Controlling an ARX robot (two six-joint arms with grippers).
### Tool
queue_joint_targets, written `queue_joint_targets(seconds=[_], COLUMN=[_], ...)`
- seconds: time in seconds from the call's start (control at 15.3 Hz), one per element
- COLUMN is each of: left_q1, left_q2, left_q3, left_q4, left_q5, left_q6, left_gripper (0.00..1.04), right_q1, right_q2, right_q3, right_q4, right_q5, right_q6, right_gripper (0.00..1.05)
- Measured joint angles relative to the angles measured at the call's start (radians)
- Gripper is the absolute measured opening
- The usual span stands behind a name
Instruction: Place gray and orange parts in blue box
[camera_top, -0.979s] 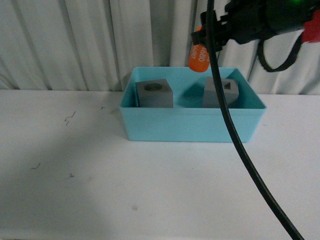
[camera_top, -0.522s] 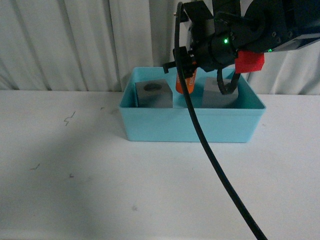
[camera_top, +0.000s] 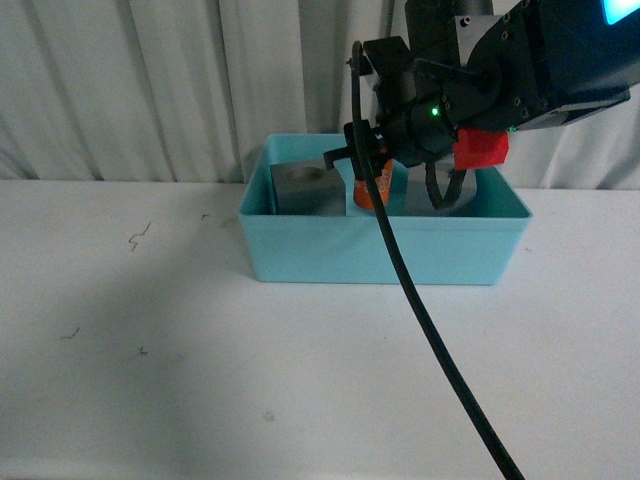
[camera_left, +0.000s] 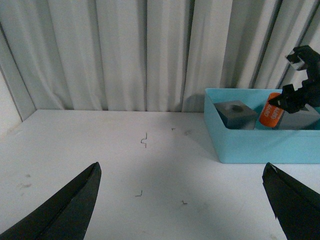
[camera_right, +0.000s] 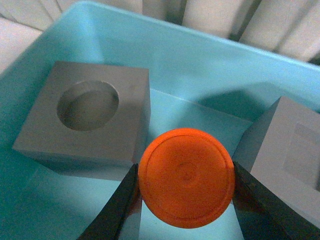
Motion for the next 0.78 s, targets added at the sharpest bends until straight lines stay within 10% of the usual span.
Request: queue_joint_targets(seconds=[0.59,0.78], left_q1=[0.000,0.000], left_q2=[0.000,0.000], left_q3=[0.000,0.000], left_q4=[0.000,0.000], left_q5=[0.000,0.000], left_q6=[0.000,0.000], left_gripper=[0.98,0.98], right_q1=[-0.006,-0.006], right_q2=[0.106,0.107], right_q3=[0.105,0.105], right_q4=[-0.055,-0.061], right_q5=[0.049,0.046], right_q6=[0.071,0.079], right_gripper=[0.45,0.77])
